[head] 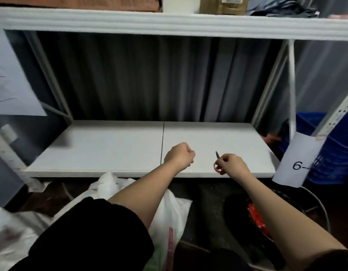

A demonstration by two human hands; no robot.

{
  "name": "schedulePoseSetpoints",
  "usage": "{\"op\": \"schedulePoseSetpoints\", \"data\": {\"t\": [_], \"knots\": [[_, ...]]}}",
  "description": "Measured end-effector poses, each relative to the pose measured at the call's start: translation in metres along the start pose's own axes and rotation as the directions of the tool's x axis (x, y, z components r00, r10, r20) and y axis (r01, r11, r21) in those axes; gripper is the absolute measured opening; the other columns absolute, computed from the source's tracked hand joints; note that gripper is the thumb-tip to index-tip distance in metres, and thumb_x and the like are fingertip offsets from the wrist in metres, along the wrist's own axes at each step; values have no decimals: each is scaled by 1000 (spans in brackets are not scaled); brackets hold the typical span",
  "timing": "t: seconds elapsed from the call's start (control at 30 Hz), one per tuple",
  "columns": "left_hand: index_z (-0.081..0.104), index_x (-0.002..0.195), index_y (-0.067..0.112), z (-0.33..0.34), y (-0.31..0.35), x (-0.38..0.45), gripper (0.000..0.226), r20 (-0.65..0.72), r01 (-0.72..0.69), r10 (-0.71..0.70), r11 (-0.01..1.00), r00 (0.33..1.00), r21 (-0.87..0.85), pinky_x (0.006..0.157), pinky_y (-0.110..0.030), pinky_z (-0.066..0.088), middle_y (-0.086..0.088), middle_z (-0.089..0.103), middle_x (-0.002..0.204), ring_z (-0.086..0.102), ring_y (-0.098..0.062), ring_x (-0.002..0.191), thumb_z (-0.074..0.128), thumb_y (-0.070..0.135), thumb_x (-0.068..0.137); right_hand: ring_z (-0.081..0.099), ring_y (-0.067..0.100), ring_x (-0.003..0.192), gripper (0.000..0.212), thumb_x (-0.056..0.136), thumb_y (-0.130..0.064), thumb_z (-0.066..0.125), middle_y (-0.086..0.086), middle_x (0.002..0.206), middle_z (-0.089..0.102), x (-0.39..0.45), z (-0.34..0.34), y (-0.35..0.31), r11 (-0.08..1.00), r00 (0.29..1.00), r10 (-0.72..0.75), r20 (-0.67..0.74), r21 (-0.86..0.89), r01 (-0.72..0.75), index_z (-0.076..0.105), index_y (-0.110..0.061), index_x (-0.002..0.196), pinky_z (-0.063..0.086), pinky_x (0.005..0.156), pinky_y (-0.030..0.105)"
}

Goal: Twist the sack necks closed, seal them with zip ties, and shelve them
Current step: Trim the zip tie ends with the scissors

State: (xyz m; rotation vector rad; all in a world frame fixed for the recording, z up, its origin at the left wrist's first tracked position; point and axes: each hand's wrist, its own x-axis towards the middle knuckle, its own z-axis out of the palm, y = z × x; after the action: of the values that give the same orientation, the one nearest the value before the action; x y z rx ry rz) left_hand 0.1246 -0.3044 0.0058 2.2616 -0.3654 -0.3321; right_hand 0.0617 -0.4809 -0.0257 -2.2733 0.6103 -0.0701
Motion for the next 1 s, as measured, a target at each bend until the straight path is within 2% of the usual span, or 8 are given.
{"op": "schedulePoseSetpoints", "data": {"t": [0.07, 0.23, 0.43, 0.53, 0.63, 0.7, 0.9, 1.0], "knots": [[49, 76, 25, 22, 0, 24, 12, 36, 3, -4, 1000, 999, 27, 82, -32, 52, 6, 73, 83, 70, -16, 81, 44, 25, 86, 69, 13, 65, 21, 90, -22, 50, -10, 74, 68, 25, 2, 25, 997, 998, 55, -17, -52, -56, 60, -25, 72, 48, 66, 27], [48, 75, 25, 73, -23, 81, 11, 111, 31, -39, 997, 993, 74, 84, -35, 53, 5, 72, 85, 69, -20, 85, 43, 26, 85, 67, 25, 85, 13, 88, -24, 53, 5, 92, 72, 94, 25, 91, 977, 981, 186, -47, -98, -190, 65, -21, 86, 53, 82, 36], [49, 75, 24, 120, -64, 129, 10, 132, 63, -76, 993, 988, 97, 86, -39, 52, 3, 72, 89, 67, -22, 87, 46, 29, 83, 62, 32, 96, 21, 90, -20, 52, 12, 104, 67, 161, 59, 132, 932, 948, 300, -110, -178, -316, 65, -11, 103, 49, 77, 34], [50, 74, 25, 137, -81, 149, 11, 131, 92, -107, 989, 986, 115, 86, -39, 52, 3, 71, 89, 67, -22, 86, 46, 32, 83, 58, 33, 108, 27, 95, -21, 46, 13, 116, 61, 190, 76, 140, 894, 947, 286, -146, -315, -319, 58, -7, 115, 44, 78, 34], [51, 75, 25, 148, -94, 161, 13, 157, 94, -116, 986, 981, 141, 84, -39, 53, 4, 71, 89, 67, -21, 86, 47, 35, 83, 46, 31, 119, 39, 97, -33, 44, 13, 124, 51, 214, 90, 146, 866, 957, 204, -204, -419, -274, 52, -4, 122, 43, 88, 38], [52, 78, 26, 151, -100, 166, 13, 174, 81, -110, 983, 978, 165, 84, -39, 53, 5, 71, 89, 67, -20, 86, 46, 35, 84, 42, 29, 121, 45, 96, -40, 46, 11, 125, 49, 223, 98, 150, 840, 953, 207, -220, -459, -288, 51, -5, 125, 42, 89, 38], [54, 83, 25, 151, -112, 174, 12, 193, 68, -101, 983, 976, 171, 84, -41, 52, 6, 71, 87, 67, -19, 84, 46, 34, 86, 46, 27, 120, 33, 97, -15, 41, 12, 127, 50, 228, 112, 158, 757, 955, 211, -208, -583, -294, 47, -4, 128, 43, 90, 33], [53, 81, 26, 148, -112, 170, 11, 190, 73, -108, 980, 976, 183, 84, -40, 52, 7, 71, 86, 67, -18, 84, 46, 32, 86, 52, 27, 116, 36, 98, -29, 43, 13, 124, 52, 225, 108, 153, 754, 956, 235, -177, -588, -294, 54, -5, 122, 44, 88, 31]]}}
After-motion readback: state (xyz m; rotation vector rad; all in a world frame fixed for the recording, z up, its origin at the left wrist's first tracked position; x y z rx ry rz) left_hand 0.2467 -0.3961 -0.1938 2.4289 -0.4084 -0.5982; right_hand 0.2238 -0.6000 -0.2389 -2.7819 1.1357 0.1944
